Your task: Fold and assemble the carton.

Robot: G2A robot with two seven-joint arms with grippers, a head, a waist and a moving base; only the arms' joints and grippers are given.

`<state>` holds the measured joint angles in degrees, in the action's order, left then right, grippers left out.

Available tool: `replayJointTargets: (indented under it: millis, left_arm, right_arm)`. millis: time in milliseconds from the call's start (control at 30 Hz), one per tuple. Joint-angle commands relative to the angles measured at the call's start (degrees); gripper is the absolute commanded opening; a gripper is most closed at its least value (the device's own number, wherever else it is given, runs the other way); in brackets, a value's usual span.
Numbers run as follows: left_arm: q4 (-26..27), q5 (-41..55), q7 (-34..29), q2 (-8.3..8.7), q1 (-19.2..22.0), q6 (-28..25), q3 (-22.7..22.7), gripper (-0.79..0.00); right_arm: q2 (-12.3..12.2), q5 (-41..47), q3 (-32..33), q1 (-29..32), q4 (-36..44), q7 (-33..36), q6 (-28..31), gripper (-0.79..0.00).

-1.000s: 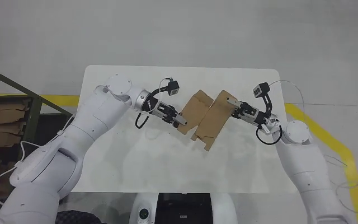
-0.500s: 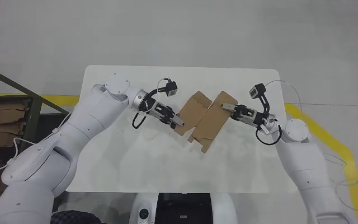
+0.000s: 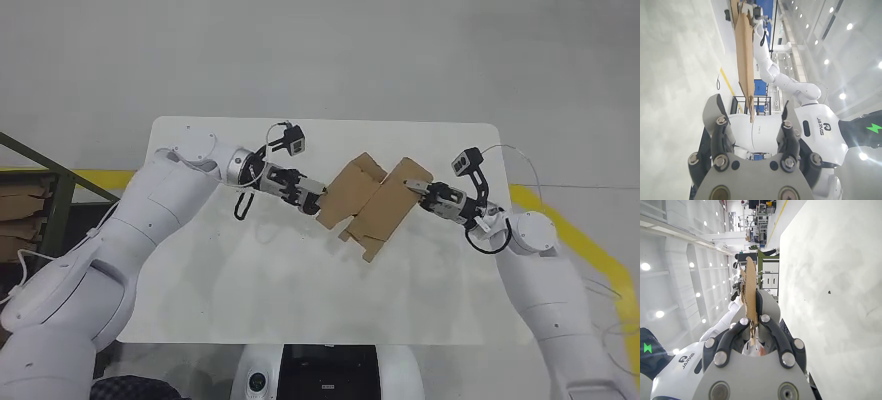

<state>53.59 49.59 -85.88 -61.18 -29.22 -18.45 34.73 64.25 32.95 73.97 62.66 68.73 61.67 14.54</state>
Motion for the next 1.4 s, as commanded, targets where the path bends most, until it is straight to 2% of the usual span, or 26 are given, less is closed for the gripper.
replayJointTargets:
  millis: [0,333,567,767,1233,1367]
  left_arm:
    - [-1.26,0.39,1.34,-0.13,-0.25,-1.31,1.16,0.000]
    - [-6.07,2.84,3.46,-1.52,-1.56,-3.41,3.89,0.000]
    - [-8.07,2.43,5.71,-2.98,-1.75,-3.68,4.13,0.000]
    - [-8.27,1.26,8.74,-3.94,-2.50,-3.60,4.39,0.000]
    - [-8.23,1.22,8.97,-4.04,-2.62,-3.63,4.56,0.000]
    - [-5.75,0.51,12.17,-3.81,-4.28,-2.16,5.64,0.000]
  right_arm:
    - [-0.13,0.04,1.11,1.05,1.24,-3.86,-1.19,-0.785]
    - [-0.37,-3.50,5.86,11.11,14.21,-27.02,-2.80,-0.785]
    - [0.07,-4.77,5.30,18.20,21.48,-36.39,-4.91,-0.785]
    - [0.08,-8.66,5.27,23.50,28.36,-40.40,-6.54,-0.785]
    - [0.08,-8.66,5.27,23.50,28.36,-40.40,-6.54,-0.785]
    - [0.16,-8.98,5.44,23.59,28.20,-41.86,-6.60,-0.785]
